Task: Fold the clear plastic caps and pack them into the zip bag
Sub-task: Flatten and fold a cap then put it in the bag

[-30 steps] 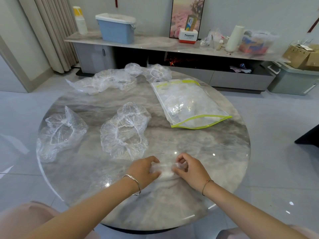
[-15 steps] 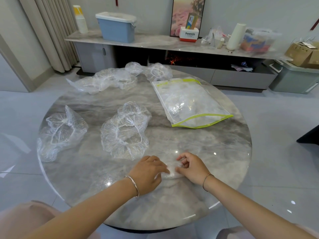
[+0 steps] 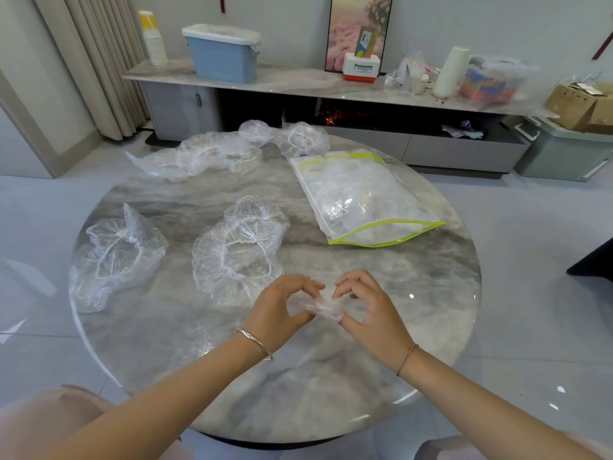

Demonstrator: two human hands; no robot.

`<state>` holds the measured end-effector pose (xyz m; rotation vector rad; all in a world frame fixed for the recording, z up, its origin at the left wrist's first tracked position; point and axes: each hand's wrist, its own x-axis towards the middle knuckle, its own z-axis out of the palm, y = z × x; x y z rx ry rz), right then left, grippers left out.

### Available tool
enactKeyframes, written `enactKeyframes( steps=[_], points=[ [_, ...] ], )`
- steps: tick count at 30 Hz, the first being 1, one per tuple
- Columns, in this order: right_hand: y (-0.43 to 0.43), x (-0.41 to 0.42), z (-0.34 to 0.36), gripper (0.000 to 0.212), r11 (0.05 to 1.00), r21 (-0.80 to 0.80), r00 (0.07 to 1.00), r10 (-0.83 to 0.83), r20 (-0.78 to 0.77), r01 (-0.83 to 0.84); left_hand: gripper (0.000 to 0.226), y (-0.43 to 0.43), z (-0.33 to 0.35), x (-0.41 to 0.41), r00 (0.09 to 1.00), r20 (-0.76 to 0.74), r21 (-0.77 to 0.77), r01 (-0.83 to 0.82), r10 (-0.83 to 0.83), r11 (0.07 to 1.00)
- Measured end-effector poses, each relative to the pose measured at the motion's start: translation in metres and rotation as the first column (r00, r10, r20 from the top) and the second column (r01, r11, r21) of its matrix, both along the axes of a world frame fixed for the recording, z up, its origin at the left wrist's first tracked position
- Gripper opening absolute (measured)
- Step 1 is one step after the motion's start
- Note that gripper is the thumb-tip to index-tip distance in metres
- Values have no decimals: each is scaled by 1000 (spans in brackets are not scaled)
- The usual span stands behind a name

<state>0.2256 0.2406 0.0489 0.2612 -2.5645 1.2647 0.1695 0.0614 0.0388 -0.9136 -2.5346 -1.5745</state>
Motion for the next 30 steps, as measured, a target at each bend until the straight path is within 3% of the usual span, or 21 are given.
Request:
enactKeyframes(
  steps=[2, 4, 7, 10, 13, 17, 20, 22, 25, 28, 30],
  points=[
    [5, 0, 4, 16, 967, 252, 972, 28, -232, 33, 35, -2, 1, -2, 987, -163, -49, -20, 12, 999],
    [7, 1, 3, 21, 845, 532, 909, 178, -377, 55, 38, -6, -2, -3, 942, -335, -177, -49, -14, 983],
    [2, 5, -8, 26, 702, 711, 924, 297, -239, -41, 42, -11, -14, 0, 908, -392, -351, 1, -148, 937],
    [-2, 11, -24, 21, 752, 641, 973, 230, -33, -156, 31, -11, -22, 11, 934, -241, -500, 113, -263, 858],
    [-4, 16, -29, 17, 829, 503, 967, 170, 191, -245, 28, -13, -33, 17, 957, -106, -598, 156, -271, 786],
    [-5, 12, -26, 21, 969, 157, 913, 116, 391, -191, 28, -15, -34, 20, 983, -7, -514, 156, -186, 843],
    [-6, 5, -29, 22, 995, -39, 892, 102, 440, -95, 33, -12, -32, 21, 993, 89, -468, 107, -73, 877],
    [-9, 1, -32, 21, 995, -91, 891, 68, 448, -30, 27, -10, -33, 20, 994, 112, -444, 39, 12, 895],
    [-12, -5, -36, 24, 994, -84, 891, -26, 452, 71, 39, -11, -33, 15, 970, 182, -405, -73, 158, 911],
    [-15, -11, -35, 28, 996, -5, 888, -76, 453, 88, 16, -15, -31, 11, 938, 234, -381, -155, 257, 912],
    [-16, -14, -35, 30, 996, -15, 866, -68, 496, 86, 36, -19, -33, 8, 942, 192, -468, -157, 274, 869]
  ],
)
